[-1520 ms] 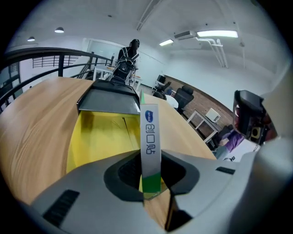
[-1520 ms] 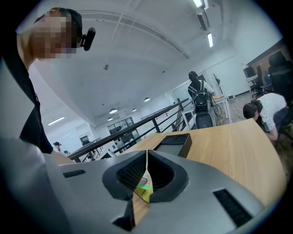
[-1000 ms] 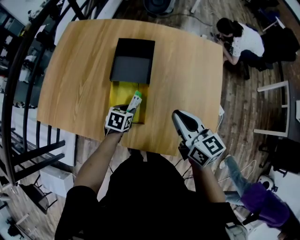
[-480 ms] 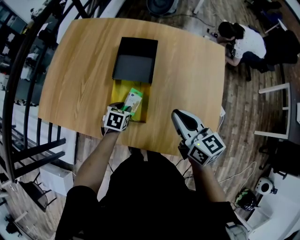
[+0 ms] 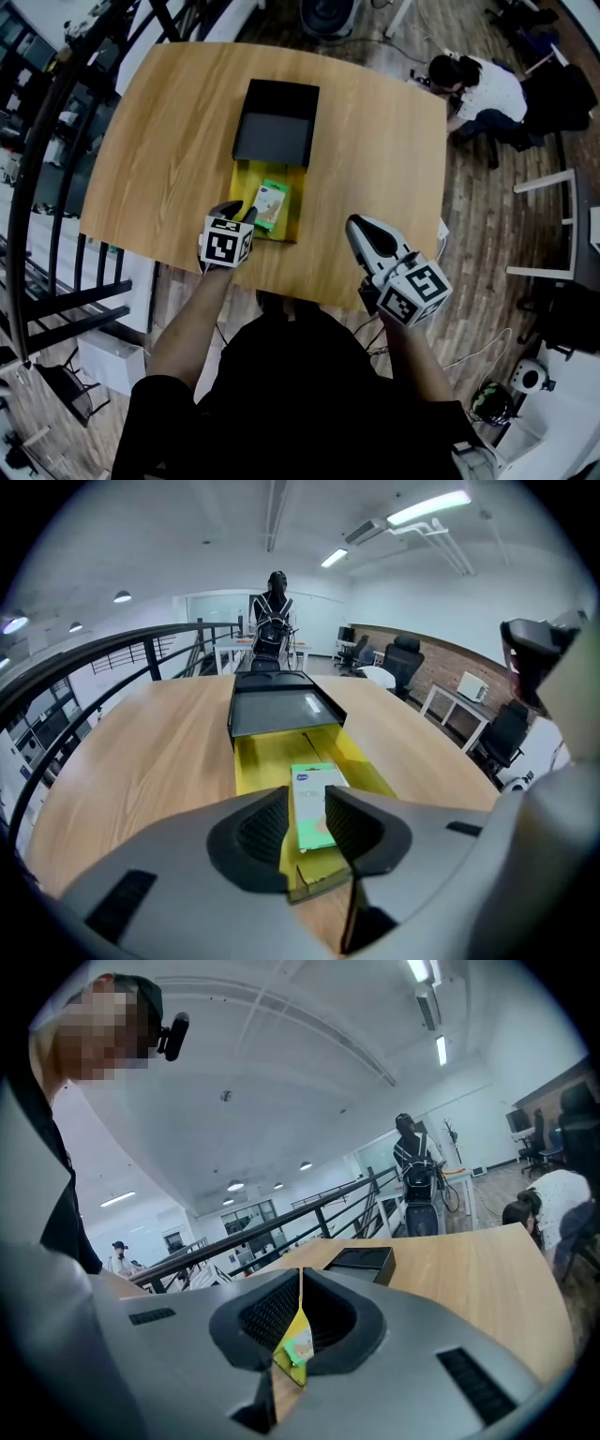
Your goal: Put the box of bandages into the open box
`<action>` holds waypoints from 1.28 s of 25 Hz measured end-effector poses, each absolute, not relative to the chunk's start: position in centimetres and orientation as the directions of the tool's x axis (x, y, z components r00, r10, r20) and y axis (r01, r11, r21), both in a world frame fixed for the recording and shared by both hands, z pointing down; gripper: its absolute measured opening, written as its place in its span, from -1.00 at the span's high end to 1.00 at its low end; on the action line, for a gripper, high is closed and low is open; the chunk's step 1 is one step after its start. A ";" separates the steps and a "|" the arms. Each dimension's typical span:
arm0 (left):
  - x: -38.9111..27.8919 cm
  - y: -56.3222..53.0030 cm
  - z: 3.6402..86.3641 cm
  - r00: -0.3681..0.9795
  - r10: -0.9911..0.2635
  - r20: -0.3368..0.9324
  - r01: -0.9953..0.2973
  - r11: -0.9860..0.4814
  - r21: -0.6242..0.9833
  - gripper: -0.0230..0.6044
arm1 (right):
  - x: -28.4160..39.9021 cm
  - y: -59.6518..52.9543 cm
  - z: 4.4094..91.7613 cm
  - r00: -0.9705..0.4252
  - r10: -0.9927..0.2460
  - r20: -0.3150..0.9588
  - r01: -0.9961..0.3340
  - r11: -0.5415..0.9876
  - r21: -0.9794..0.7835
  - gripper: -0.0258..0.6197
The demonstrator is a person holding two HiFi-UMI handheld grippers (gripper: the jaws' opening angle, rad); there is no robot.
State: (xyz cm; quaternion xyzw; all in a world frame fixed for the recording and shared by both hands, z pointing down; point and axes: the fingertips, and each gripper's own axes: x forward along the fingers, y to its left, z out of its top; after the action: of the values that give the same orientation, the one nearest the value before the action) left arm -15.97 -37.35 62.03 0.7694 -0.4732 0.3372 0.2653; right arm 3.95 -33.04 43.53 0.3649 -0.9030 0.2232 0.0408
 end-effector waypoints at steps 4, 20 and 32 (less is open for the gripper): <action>-16.9 -36.6 58.8 0.345 -0.612 0.711 -0.911 -0.402 0.096 0.58 | 3.5 -32.8 42.5 -0.722 -0.653 0.227 -0.688 0.642 -0.339 0.80; -23.0 -29.7 43.8 0.431 -0.825 0.366 -0.899 -0.429 0.091 0.81 | -1.4 -29.4 34.9 -0.684 -0.721 0.108 -0.729 0.673 -0.121 0.81; -26.2 -26.6 35.8 0.385 -0.905 0.180 -0.923 -0.383 0.045 0.85 | -1.3 -27.9 29.7 -0.676 -0.737 0.004 -0.737 0.675 -0.044 0.81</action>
State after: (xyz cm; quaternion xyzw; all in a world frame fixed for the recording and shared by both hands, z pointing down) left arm -26.20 -26.56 35.77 0.8293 -0.5510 0.0629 0.0690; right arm -1.34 -27.90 29.67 0.4026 -0.9151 0.0211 -0.0069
